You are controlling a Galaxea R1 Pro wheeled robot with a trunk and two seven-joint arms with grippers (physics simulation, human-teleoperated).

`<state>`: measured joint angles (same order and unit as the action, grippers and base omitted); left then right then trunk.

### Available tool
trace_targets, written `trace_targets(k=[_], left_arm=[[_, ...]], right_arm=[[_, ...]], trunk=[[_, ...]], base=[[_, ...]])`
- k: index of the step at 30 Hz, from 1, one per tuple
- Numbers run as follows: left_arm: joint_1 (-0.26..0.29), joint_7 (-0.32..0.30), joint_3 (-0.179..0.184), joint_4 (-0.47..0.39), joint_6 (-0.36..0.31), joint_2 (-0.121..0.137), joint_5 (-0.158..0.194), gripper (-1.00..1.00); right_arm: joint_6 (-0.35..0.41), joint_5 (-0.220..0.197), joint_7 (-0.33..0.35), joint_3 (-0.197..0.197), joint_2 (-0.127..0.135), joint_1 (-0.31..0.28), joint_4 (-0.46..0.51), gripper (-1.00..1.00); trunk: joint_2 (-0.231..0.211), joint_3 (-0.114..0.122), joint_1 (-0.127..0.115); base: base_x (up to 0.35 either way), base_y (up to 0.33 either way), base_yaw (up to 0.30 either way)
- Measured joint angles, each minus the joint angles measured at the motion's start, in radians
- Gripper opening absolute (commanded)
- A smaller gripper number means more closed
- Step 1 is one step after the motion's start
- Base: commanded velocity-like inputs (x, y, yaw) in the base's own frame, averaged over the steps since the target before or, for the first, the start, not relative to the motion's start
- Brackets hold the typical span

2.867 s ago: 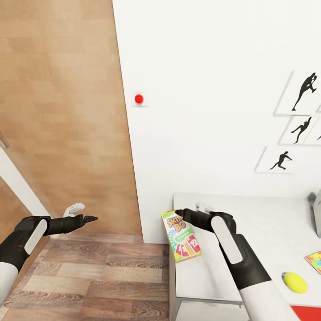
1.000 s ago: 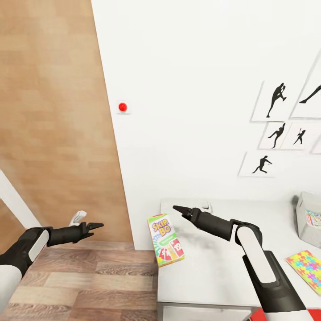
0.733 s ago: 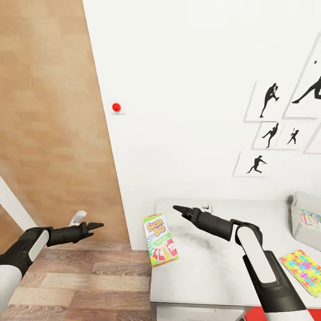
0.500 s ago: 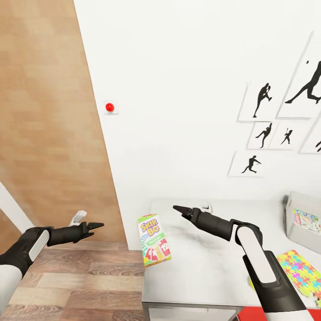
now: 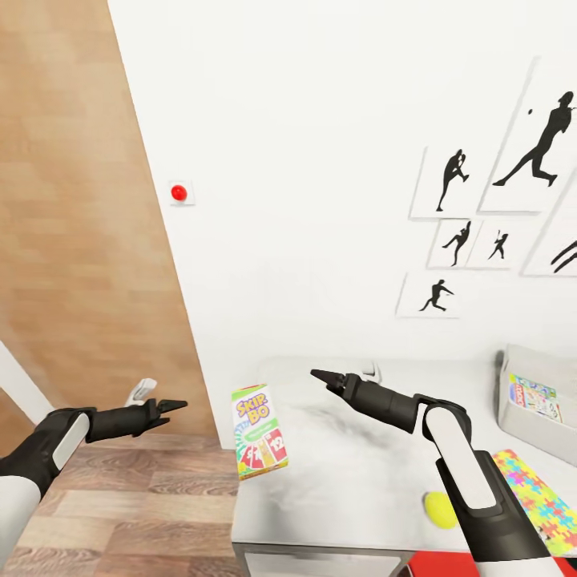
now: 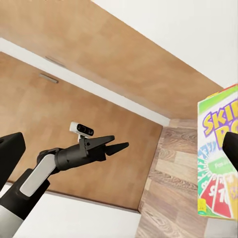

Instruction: Put all the toys in the child's room - the three board games (two on the bed and one on the table), the two jigsaw puzzles on the table, and the tennis ball on the table - inside the toy box on the table in the child's room.

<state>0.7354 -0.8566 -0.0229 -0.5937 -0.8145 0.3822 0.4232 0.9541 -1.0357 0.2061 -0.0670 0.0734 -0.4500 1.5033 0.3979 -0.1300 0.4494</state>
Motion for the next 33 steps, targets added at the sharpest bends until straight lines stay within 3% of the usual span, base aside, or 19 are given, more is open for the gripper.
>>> trace_targets(k=[9,25,33], left_arm=[[0.0,0.0,0.0,0.0,0.0,-0.001,0.0,1.0],[0.0,-0.003,0.0,-0.002,-0.002,0.0,0.034,1.0],[0.0,-0.024,0.0,-0.002,-0.004,0.0,0.043,1.0]], right_arm=[[0.001,0.0,0.0,0.0,0.0,0.0,0.001,1.0],[0.001,0.0,0.001,0.0,0.0,0.0,0.001,1.0],[0.001,0.0,0.002,0.0,0.0,0.0,0.002,1.0]], trunk=[[0.0,0.0,0.0],[0.0,0.0,0.0],[0.056,-0.025,0.031]], base=[[0.0,-0.198,0.0],[0.0,-0.007,0.0],[0.0,0.0,0.0]])
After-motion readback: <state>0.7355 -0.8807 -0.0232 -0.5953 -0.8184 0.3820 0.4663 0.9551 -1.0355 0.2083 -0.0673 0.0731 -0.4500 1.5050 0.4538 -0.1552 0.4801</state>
